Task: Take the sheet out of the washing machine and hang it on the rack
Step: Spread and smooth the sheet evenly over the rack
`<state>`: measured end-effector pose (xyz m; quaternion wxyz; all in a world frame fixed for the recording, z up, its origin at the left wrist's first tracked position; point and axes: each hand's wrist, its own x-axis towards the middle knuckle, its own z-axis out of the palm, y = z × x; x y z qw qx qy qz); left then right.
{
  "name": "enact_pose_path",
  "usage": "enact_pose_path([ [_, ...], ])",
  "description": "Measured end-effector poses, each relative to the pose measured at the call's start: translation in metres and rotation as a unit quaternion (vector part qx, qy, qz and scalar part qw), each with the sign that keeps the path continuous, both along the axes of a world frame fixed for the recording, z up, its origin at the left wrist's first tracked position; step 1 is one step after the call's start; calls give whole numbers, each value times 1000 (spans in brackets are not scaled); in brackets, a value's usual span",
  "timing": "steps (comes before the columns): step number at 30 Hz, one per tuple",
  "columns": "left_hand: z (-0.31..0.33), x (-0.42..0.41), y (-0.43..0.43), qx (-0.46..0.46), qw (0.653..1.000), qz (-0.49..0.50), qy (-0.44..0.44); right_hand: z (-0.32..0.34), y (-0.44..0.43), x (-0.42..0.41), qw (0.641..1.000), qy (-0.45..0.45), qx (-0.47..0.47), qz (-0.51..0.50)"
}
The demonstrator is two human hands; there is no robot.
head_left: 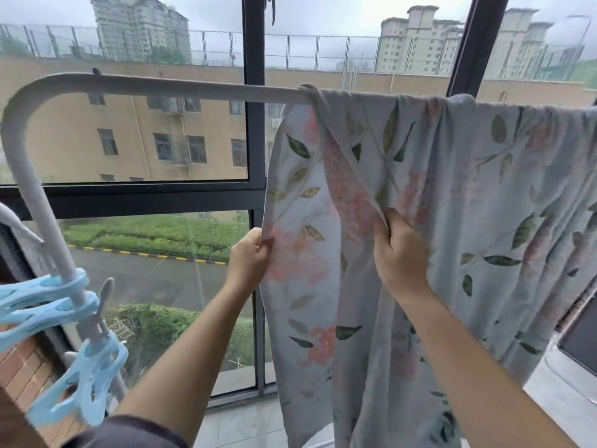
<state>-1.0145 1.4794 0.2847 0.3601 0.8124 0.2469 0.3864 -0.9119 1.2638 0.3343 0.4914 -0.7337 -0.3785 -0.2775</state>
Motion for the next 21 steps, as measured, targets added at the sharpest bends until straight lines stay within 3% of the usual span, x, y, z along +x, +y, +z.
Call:
enact_pose_path([
  [7, 98, 18, -25, -17, 991, -70, -114, 56, 25, -8, 999, -53, 1, 6],
  [12, 160, 24, -15, -21, 984, -4, -180, 110, 39, -5, 995, -94, 40, -9],
  [17, 195, 11, 17, -136, 949, 89, -270, 169, 56, -9, 988, -134, 66, -25],
  [21, 198, 0, 36, -118, 969, 105, -188, 188, 78, -27, 984, -177, 25, -1],
])
